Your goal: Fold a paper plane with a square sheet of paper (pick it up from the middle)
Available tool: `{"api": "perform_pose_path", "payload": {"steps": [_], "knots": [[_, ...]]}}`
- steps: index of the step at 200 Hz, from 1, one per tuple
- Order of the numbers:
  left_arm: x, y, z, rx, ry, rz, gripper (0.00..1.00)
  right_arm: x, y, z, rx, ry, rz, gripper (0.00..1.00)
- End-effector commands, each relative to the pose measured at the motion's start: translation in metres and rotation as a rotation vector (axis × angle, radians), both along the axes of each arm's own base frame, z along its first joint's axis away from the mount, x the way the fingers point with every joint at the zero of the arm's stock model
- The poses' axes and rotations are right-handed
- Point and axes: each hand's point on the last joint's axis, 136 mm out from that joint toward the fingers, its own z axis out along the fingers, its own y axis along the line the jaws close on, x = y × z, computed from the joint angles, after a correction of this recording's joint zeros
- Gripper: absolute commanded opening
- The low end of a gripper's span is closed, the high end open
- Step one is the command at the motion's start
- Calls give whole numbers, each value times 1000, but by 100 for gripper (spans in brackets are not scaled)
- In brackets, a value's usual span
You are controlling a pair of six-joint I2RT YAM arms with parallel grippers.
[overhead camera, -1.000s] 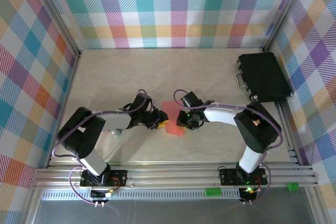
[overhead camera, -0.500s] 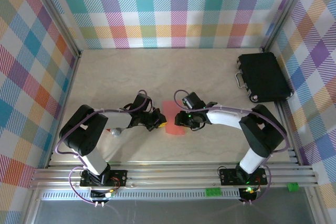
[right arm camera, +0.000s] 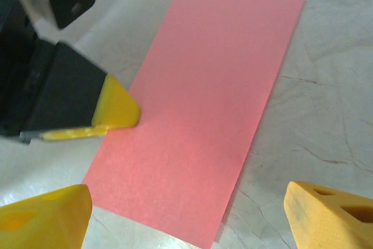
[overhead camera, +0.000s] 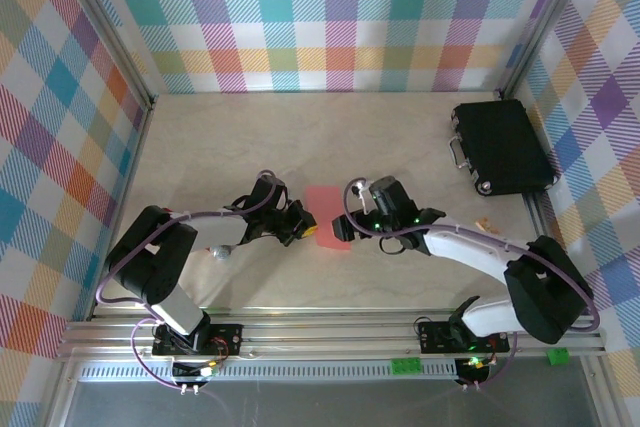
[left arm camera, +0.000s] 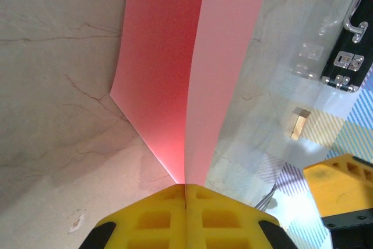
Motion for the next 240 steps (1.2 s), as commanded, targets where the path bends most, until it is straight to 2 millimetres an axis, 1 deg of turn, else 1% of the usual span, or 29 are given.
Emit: {"api": "perform_pose_path", "payload": {"steps": [1, 21, 40, 69, 98, 126, 139, 152, 170, 208, 240], "knots": [[0, 3, 3, -10, 29, 45, 0, -8, 16, 19, 73, -167, 171, 86], [0, 3, 1, -8, 41, 50, 0, -17, 21, 20, 79, -233, 253, 85], [-1, 2, 0, -12, 45, 48, 0, -25, 28, 16, 55, -274, 325, 84], [0, 1, 0, -17, 43, 49, 0, -34, 43, 2, 3, -327, 418, 82], [-2, 2, -1, -12, 47, 50, 0, -33, 53, -15, -78, -367, 480, 77], [-3, 3, -4, -8, 53, 50, 0, -30, 57, -26, -129, -394, 500, 73], [-3, 2, -4, -8, 54, 49, 0, -25, 57, -30, -155, -417, 487, 70], [-3, 3, -5, -5, 57, 50, 0, -19, 56, -31, -173, -440, 469, 67], [-4, 3, -6, -4, 60, 50, 0, -14, 56, -26, -174, -469, 455, 64], [-4, 3, -7, -4, 63, 48, 0, -19, 56, -11, -131, -502, 458, 56], [-4, 2, -8, -7, 65, 47, 0, -25, 56, -12, -115, -485, 475, 49]]}}
